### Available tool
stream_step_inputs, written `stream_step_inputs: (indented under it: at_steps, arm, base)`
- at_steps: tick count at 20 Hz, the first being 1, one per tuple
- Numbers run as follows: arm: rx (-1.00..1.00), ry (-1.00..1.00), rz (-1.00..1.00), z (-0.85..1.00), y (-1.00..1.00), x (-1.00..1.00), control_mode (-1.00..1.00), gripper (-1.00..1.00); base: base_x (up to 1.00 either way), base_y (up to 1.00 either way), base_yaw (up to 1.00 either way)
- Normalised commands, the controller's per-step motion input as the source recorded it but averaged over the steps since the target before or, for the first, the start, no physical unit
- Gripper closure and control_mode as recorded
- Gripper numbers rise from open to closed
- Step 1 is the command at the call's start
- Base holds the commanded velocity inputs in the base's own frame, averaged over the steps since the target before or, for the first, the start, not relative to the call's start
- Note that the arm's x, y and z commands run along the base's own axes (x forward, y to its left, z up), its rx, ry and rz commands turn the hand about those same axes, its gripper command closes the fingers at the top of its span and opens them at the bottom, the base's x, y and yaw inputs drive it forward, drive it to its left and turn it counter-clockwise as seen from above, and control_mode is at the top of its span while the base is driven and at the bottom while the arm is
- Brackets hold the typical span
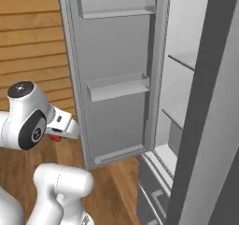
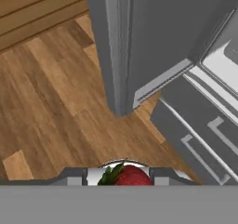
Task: Take the strawberry from the fridge and place it on top of the pancake, located on the dining counter.
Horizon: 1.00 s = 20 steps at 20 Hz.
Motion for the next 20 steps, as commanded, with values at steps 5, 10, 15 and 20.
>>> stream_step_inputs:
  at_steps: [5, 10, 15, 20]
  arm:
    - [0.0, 0.0, 0.0, 0.0, 0.0, 0.0, 1.0, 1.0]
    - [0.0, 0.0, 0.0, 0.0, 0.0, 0.0, 1.0, 1.0]
    - [0.0, 0.0, 0.0, 0.0, 0.0, 0.0, 1.0, 1.0]
    - [0.0, 0.0, 0.0, 0.0, 0.0, 0.0, 1.0, 1.0]
  base:
    - [-0.78, 0.5, 0.66]
    - [-0.29, 0.52, 0.62]
    - [0.53, 0.54, 0.33]
    - [1.0, 0.46, 0.13]
